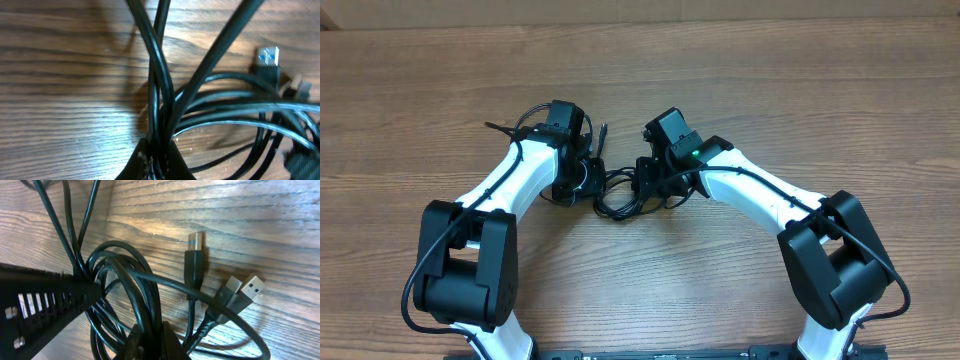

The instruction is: Untangle cables

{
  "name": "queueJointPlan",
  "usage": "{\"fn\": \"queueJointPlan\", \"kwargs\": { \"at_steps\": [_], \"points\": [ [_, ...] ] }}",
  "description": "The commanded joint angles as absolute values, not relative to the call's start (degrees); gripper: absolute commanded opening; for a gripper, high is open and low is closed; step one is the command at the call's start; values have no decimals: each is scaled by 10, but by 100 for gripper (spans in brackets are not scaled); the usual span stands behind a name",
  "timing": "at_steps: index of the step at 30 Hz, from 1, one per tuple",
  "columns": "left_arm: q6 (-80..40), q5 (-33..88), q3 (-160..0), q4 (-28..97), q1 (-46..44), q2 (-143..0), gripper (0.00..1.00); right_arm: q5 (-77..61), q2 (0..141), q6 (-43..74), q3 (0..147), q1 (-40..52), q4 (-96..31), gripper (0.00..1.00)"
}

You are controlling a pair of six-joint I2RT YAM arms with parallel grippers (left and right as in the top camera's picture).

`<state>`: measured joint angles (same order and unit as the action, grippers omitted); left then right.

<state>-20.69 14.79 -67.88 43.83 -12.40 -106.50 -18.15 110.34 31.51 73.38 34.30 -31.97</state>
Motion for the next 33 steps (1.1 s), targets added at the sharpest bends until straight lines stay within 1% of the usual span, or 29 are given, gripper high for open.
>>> {"fn": "queueJointPlan", "kwargs": {
  "at_steps": [1, 4, 7, 9, 10, 14, 17, 20, 22, 23, 24, 25, 27, 28, 31, 33],
  "points": [
    [-270, 83, -686, 427, -121, -1061, 4, -179, 1108, 317, 729, 345, -323, 4],
    [-279, 83, -686, 412, -109, -1061, 4, -178, 1108, 317, 728, 345, -332, 4],
    [-343, 81, -686, 408, -89, -1061, 4, -179, 1108, 317, 728, 345, -333, 4],
    [-360, 120, -686, 406, -79, -1061, 4, -178, 1108, 317, 728, 345, -333, 4],
    [-358, 150, -686, 404, -73, -1061, 4, -177, 1108, 316, 728, 345, -333, 4],
    [-332, 210, -686, 404, -39, -1061, 4, -142, 1108, 315, 727, 345, -338, 4],
    [-301, 295, -686, 405, 0, -1061, 4, -131, 1108, 315, 727, 345, -341, 4],
    [-270, 298, -686, 418, 7, -1061, 4, -131, 1108, 315, 727, 345, -339, 4],
    [-245, 295, -686, 428, 7, -1061, 4, -138, 1108, 316, 727, 345, -338, 17],
    [-246, 295, -686, 438, 5, -1061, 4, -154, 1108, 317, 727, 345, -335, 21],
    [-246, 295, -686, 440, 3, -1061, 4, -163, 1108, 317, 727, 345, -335, 22],
    [-248, 295, -686, 442, -1, -1061, 4, -167, 1108, 327, 727, 346, -335, 26],
    [-265, 295, -686, 441, -4, -1061, 4, -167, 1109, 364, 726, 349, -337, 38],
    [-273, 295, -686, 441, -6, -1061, 4, -167, 1109, 371, 726, 351, -337, 41],
    [-279, 295, -686, 441, -8, -1061, 4, -166, 1112, 391, 726, 358, -335, 44],
    [-279, 296, -685, 441, -11, -1062, 4, -166, 1113, 393, 726, 364, -327, 44]
  ]
}}
